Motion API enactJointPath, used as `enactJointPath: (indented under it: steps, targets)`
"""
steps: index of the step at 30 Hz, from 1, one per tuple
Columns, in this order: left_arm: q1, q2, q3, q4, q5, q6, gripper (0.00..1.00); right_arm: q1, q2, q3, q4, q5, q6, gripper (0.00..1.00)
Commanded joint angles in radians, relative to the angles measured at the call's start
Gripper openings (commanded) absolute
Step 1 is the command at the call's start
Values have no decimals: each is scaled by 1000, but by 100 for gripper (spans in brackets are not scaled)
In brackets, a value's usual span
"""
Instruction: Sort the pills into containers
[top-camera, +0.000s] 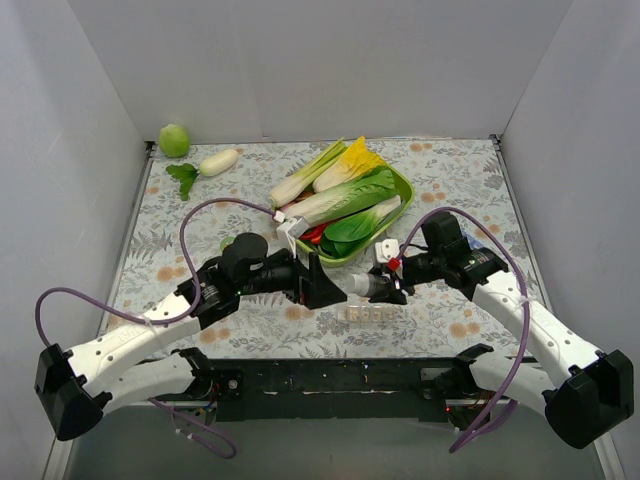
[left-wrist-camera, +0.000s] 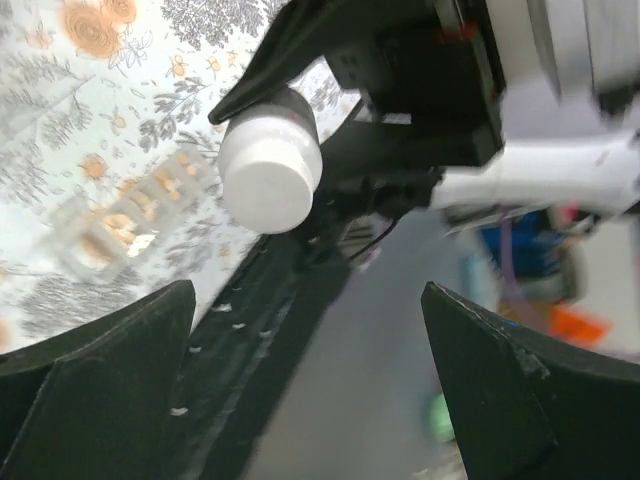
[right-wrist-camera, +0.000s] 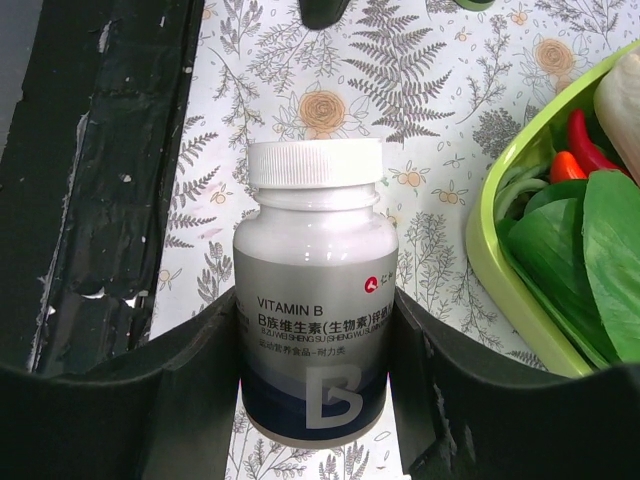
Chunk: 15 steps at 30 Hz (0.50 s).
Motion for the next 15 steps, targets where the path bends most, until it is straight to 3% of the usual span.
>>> enactJointPath:
  steps: [1,3,7,15]
  targets:
    - [-23,-107,-61,-23,89,573,98,-4,-11,-4,-26,-61,-34,1]
    - [-47,-149,-140,81,64,789,98,-4,-3,-1,-32,-72,-42,1]
    - [-50,-185,-240,313,71,1041,98,-2,6,4,-40,-87,-54,1]
    - [-65,56,-118,387,93,1171,98,-4,8,-1,-43,-92,-59,1]
